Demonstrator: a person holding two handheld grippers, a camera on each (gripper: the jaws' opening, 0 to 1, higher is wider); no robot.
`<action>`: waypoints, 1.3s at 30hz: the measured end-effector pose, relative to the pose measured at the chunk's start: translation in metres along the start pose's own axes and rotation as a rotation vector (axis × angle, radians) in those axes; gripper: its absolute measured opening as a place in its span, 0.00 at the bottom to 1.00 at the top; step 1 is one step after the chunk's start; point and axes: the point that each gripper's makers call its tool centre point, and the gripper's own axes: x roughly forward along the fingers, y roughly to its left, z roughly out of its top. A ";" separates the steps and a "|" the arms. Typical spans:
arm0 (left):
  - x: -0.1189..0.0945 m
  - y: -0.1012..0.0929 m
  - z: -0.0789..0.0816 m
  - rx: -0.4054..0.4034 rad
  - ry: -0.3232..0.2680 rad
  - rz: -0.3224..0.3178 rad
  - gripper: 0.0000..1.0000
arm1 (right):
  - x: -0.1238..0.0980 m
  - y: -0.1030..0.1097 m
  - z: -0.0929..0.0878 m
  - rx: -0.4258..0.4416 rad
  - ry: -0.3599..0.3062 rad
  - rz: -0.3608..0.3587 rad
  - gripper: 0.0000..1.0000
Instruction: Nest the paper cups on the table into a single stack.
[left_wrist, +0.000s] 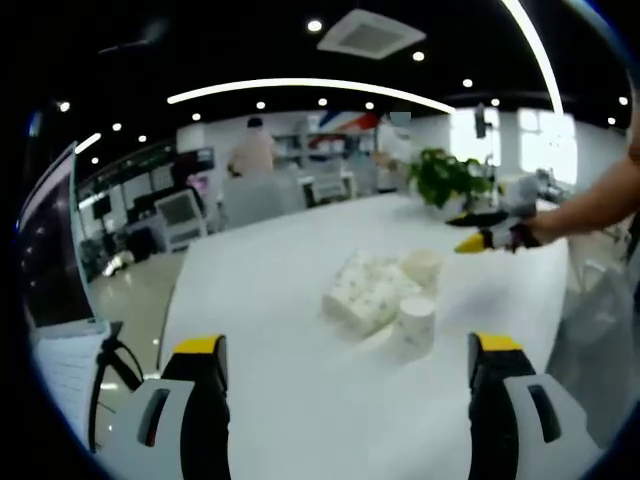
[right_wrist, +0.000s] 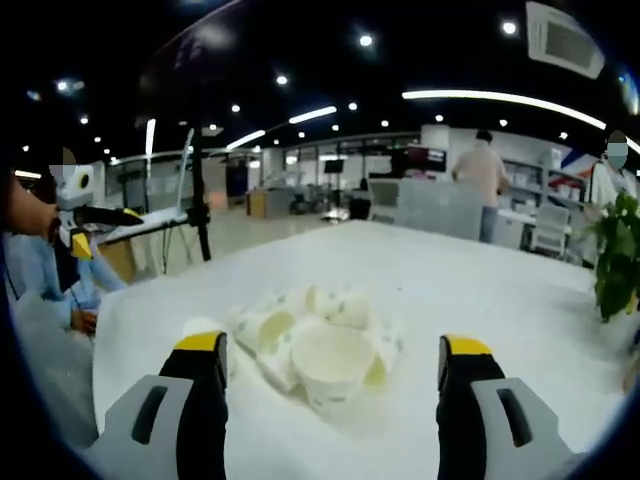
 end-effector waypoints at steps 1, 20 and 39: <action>0.000 0.000 0.000 -0.002 0.001 0.000 0.99 | 0.002 -0.001 0.000 0.001 0.000 0.000 0.85; 0.000 0.003 -0.004 -0.002 0.025 0.015 0.99 | 0.030 -0.003 -0.025 0.033 0.034 0.006 0.79; -0.008 0.004 -0.006 -0.003 0.035 0.029 0.99 | 0.046 0.000 -0.047 0.028 0.092 0.004 0.64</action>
